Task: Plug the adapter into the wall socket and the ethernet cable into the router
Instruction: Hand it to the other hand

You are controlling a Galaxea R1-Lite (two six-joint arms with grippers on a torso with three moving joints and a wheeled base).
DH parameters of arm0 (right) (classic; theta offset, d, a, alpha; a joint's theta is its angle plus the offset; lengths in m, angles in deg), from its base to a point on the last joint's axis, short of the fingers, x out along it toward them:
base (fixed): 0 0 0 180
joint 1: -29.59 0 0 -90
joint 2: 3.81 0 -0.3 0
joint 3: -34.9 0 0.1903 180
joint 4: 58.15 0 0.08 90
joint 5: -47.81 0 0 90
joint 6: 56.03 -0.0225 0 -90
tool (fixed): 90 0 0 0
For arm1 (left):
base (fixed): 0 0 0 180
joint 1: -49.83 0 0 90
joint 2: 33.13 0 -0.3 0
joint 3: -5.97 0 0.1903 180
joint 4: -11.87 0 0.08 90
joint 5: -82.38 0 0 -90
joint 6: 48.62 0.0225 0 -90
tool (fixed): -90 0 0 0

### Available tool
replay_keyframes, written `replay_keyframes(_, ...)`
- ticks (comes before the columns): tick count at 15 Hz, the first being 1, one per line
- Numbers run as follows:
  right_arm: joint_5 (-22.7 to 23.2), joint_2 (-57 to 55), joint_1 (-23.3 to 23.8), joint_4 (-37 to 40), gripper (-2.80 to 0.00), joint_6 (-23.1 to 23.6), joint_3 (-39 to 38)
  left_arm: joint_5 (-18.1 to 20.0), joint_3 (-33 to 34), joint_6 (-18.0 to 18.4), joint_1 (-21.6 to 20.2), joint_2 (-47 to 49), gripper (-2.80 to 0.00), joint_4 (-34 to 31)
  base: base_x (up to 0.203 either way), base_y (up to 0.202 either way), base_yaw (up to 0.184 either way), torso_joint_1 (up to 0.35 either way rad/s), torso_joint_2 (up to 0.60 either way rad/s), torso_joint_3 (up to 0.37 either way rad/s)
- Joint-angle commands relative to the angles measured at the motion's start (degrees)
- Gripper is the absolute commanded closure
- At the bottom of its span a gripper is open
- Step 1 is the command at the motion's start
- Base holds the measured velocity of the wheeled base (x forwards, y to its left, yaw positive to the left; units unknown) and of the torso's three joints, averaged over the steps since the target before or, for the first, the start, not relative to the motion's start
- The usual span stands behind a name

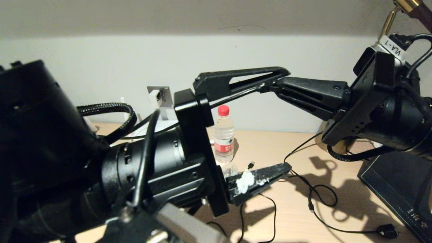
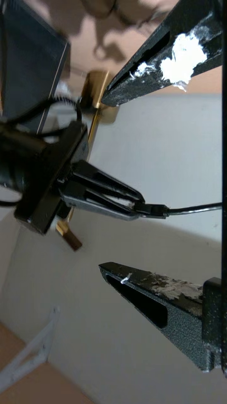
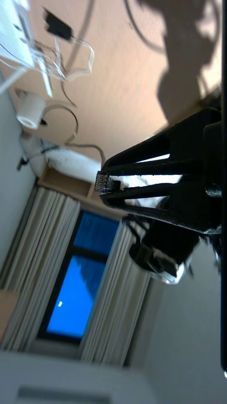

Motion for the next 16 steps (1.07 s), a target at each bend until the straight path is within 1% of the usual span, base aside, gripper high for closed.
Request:
replay_keyframes(1,0.69,1.14,-0.02,-0.03,0.0,-2.89,0.22,0.09,-0.04,0.22,0.15,2.19,-2.8,2.63,0.0,0.0,0.0,0.0,0.0,0.0)
replay_keyframes(2,1.62,1.42,-0.02,0.06,0.0,-3.9,0.22,0.09,-0.02,0.19,-0.23,1.97,-2.8,3.28,0.0,0.0,0.0,0.0,0.0,0.0)
replay_keyframes(4,2.6,2.46,-0.02,0.24,0.0,-6.52,0.14,0.11,-0.9,0.31,-2.43,1.51,-2.8,3.4,0.0,0.0,0.0,0.0,0.0,0.0)
replay_keyframes(6,4.93,3.27,0.0,1.27,0.0,-8.92,0.22,0.24,-2.44,0.36,-2.65,1.58,-2.8,3.42,0.0,0.0,0.0,0.0,0.0,0.0)
replay_keyframes(7,5.54,3.59,0.07,1.87,0.0,-9.23,0.22,0.4,-2.57,0.37,-2.61,1.4,-2.8,3.42,0.0,0.0,0.0,0.0,0.0,0.0)
replay_keyframes(11,5.63,4.34,0.77,4.3,0.0,-9.15,0.04,0.97,-2.39,0.46,-2.66,-0.18,-2.8,3.33,0.0,0.0,0.0,0.0,0.0,0.0)
replay_keyframes(15,5.98,4.78,0.77,4.38,0.0,-9.15,-0.13,1.67,-1.95,1.07,-2.92,-0.27,-2.8,3.33,0.0,0.0,0.0,0.0,0.0,0.0)
replay_keyframes(16,6.31,4.78,0.77,4.38,0.0,-9.15,-0.04,1.67,-1.95,1.82,-2.99,-0.18,-2.8,3.33,0.0,0.0,0.0,0.0,0.0,0.0)
